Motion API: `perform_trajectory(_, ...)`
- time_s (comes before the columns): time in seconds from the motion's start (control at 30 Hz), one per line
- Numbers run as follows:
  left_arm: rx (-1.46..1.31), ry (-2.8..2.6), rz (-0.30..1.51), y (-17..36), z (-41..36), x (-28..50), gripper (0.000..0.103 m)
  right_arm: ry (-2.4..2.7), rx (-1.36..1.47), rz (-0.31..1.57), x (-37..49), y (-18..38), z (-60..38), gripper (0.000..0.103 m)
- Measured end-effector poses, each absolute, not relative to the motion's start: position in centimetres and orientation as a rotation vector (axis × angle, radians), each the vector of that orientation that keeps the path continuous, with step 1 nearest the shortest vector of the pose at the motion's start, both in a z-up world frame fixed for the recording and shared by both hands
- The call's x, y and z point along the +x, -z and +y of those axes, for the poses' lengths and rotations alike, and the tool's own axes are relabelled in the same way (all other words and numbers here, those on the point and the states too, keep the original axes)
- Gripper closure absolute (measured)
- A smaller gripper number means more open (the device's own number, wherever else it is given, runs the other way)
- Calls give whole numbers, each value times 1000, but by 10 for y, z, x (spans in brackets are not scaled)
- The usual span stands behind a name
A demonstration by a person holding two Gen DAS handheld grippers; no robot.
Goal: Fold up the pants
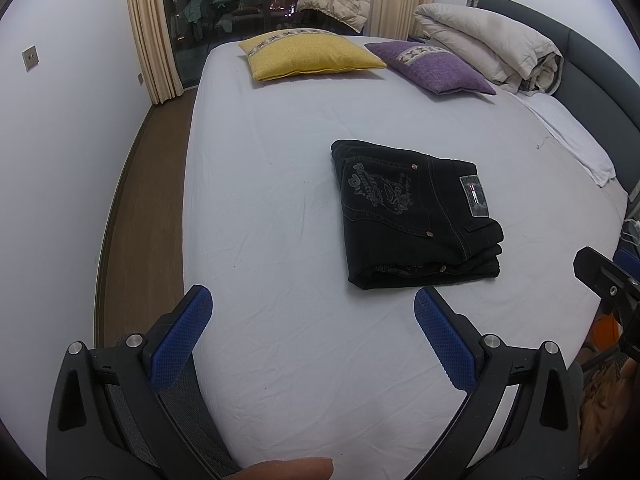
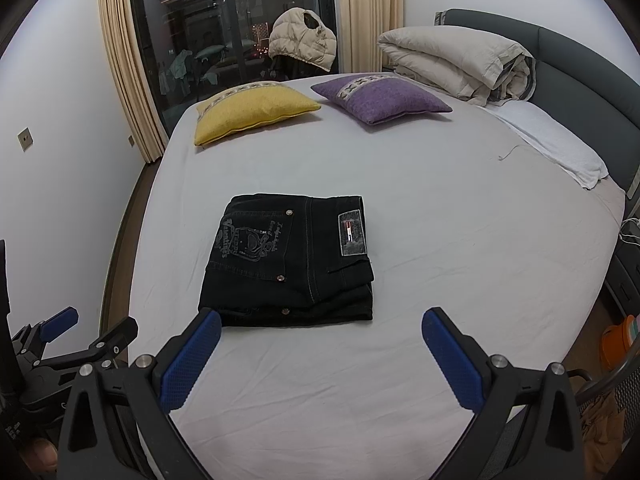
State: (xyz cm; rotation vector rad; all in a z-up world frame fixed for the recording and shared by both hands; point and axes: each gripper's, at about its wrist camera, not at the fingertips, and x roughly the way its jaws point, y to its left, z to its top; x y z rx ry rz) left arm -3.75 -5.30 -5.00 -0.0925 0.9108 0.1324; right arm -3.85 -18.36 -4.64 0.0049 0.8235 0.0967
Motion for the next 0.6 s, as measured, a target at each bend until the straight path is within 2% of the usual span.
perform_trajectory(0.6, -92, -130, 915, 52, -51, -37, 0, -102, 3, 830, -43, 56, -187, 0)
